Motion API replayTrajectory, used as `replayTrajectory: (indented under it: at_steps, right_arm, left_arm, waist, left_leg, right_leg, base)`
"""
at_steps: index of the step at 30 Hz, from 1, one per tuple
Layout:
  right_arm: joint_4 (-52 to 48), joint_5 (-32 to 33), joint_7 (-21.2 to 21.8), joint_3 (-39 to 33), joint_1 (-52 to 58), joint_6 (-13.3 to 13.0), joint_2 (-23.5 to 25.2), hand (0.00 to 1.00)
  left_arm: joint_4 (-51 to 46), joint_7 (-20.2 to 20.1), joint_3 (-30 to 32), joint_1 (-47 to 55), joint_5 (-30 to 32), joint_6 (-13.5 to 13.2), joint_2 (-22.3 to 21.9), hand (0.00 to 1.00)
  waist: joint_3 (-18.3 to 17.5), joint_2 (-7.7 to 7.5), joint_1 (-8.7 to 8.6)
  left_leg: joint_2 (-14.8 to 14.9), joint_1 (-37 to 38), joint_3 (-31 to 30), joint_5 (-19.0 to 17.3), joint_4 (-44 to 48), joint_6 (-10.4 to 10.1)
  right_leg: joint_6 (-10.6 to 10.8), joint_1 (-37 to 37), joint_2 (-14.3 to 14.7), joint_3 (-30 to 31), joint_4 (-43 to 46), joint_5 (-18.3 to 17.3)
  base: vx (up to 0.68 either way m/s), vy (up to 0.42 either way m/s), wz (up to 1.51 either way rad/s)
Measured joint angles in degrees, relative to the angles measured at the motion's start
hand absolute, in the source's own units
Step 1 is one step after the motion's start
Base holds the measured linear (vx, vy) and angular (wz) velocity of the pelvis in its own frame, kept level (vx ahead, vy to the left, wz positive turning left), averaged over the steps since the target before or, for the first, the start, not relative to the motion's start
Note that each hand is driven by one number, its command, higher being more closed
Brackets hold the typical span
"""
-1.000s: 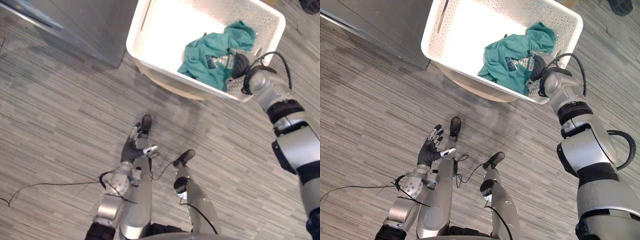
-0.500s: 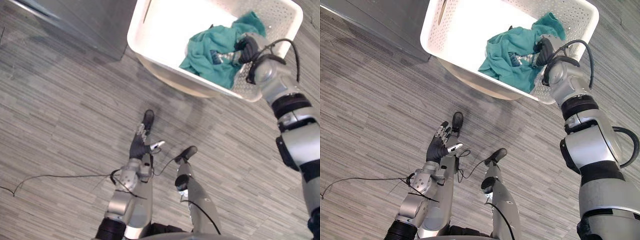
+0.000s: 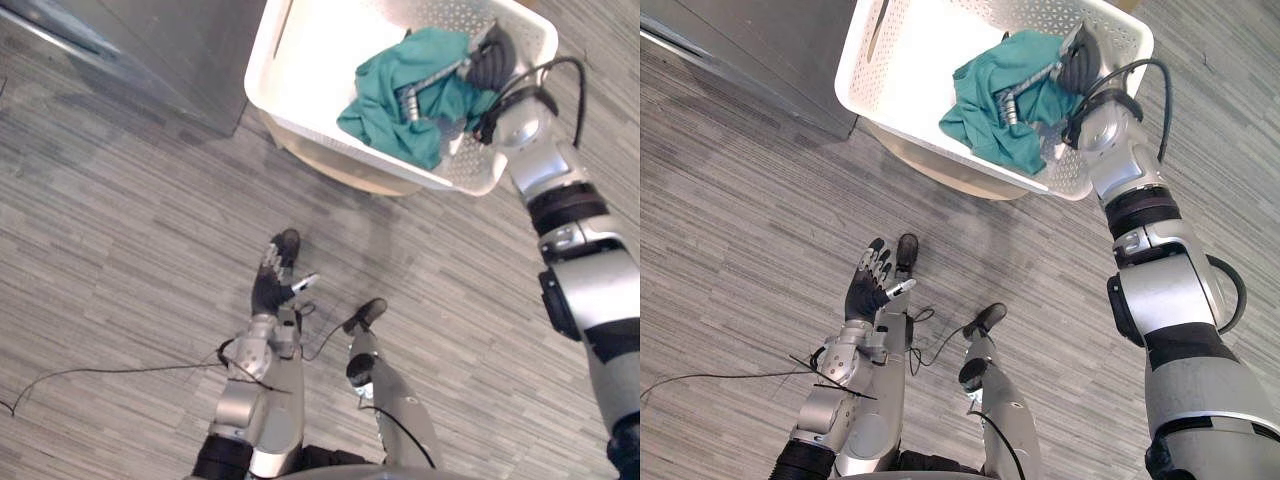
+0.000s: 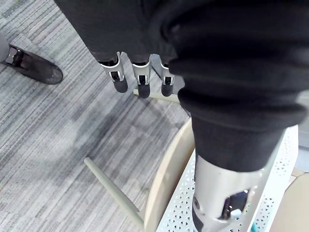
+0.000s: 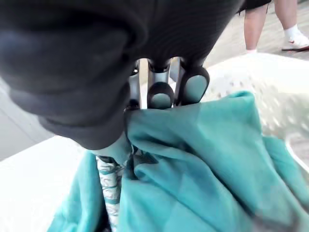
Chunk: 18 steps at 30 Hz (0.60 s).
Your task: Pick up the laundry basket with both hands and put the clothes into the washing machine.
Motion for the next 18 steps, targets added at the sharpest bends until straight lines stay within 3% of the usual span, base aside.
replayTrajectory:
  at_steps: [7, 13, 18]
  right_arm:
    - [-11.3, 0.5, -5.4, -2.4, -0.6, -0.2, -0.9, 1.00]
    - [-18.8, 0.5, -7.1, -5.3, -0.5, -0.2, -2.3, 1.00]
    - [-25.7, 0.6, -9.3, -8.6, -0.3, -0.6, -2.3, 1.00]
  left_arm:
    - [0.0, 1.3, 0.1, 0.0, 0.0, -0.1, 2.3, 0.00]
    - [-0.1, 3.1, 0.1, -0.1, 0.4, -0.2, 2.3, 0.00]
    - [-3.6, 4.7, 0.4, -0.5, 5.4, -0.2, 2.7, 0.00]
  waist:
    - [0.0, -0.01, -0.35]
    - [0.0, -0.08, -1.02]
    - [0.1, -0.15, -2.87]
  left_leg:
    - [0.8, -0.6, 0.3, 0.1, 1.8, 0.1]
    - [1.0, -0.9, 0.8, 0.1, 1.9, 0.2]
    - [0.8, 0.1, 1.3, 0.1, 2.6, 0.2]
  right_leg:
    - [-0.1, -0.8, 0.2, 1.2, 1.4, 0.0]
    - [-0.1, -1.7, 0.1, 2.0, 2.2, 0.0]
    - [-0.3, -1.4, -0.3, 2.8, 3.3, -0.1]
  base:
    - [0.03, 0.083, -0.07]
    - [0.05, 0.060, -0.05]
    - [0.06, 0.062, -0.05]
